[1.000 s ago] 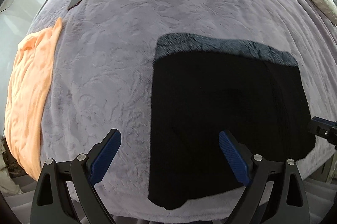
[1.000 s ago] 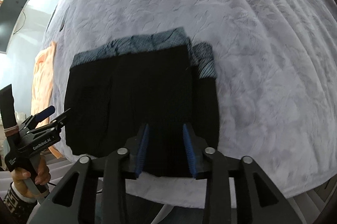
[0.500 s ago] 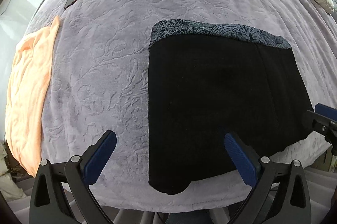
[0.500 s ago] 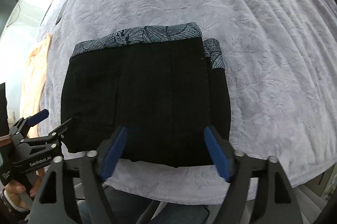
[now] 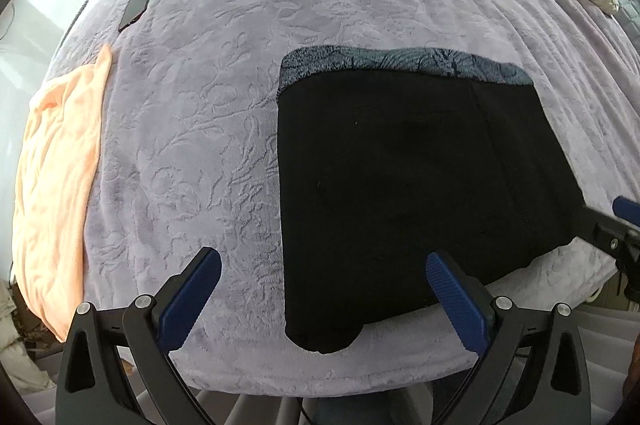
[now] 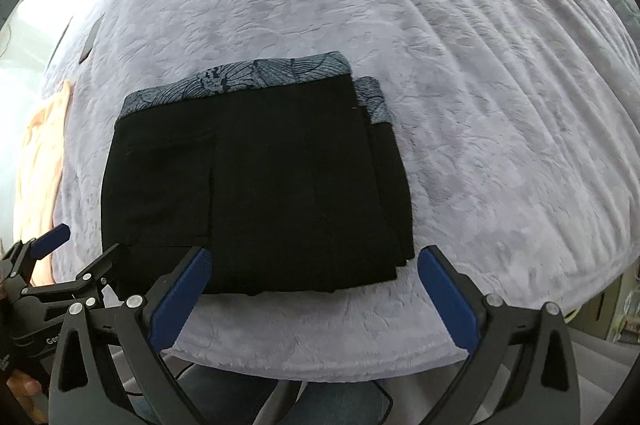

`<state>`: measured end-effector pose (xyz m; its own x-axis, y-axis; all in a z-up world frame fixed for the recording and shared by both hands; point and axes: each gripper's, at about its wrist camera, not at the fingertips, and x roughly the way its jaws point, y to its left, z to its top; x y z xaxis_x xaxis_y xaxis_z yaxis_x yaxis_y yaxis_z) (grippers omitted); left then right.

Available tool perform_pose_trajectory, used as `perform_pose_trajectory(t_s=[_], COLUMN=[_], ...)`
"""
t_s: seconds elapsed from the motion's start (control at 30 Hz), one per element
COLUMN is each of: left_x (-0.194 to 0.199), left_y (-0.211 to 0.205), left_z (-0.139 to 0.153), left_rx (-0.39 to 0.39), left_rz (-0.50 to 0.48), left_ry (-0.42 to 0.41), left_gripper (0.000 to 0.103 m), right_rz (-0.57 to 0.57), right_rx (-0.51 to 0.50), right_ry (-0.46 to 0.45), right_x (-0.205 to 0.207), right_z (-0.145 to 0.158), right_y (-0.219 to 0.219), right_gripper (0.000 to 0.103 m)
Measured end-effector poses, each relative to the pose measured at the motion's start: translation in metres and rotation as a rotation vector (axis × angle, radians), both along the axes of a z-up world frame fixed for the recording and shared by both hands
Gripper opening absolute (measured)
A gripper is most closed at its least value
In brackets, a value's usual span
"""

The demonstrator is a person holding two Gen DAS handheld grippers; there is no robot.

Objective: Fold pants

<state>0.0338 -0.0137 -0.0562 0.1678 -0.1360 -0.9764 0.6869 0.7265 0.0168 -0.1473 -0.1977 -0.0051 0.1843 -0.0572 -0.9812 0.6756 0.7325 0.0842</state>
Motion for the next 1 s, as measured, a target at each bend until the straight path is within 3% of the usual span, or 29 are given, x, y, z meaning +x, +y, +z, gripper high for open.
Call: perform_pose_trajectory(t_s=[0.57, 1.0], left_x=[-0.037, -0.053], left_y=[-0.012, -0.006], left_z=[0.024, 0.042], left_rx=[0.007, 0.041], left_rz=[0.139, 0.183], left_ry=[-0.066, -0.089], left_gripper=[0.103, 0.103], right_rz=[0.070, 0.142], right_rx=[-0.006, 0.023], right_ry=[0.007, -0.025], right_x=[-0.019, -0.025], right_z=[0.011, 0.023], right_y=[-0.009, -0.001], right_gripper=[0.103, 0.103])
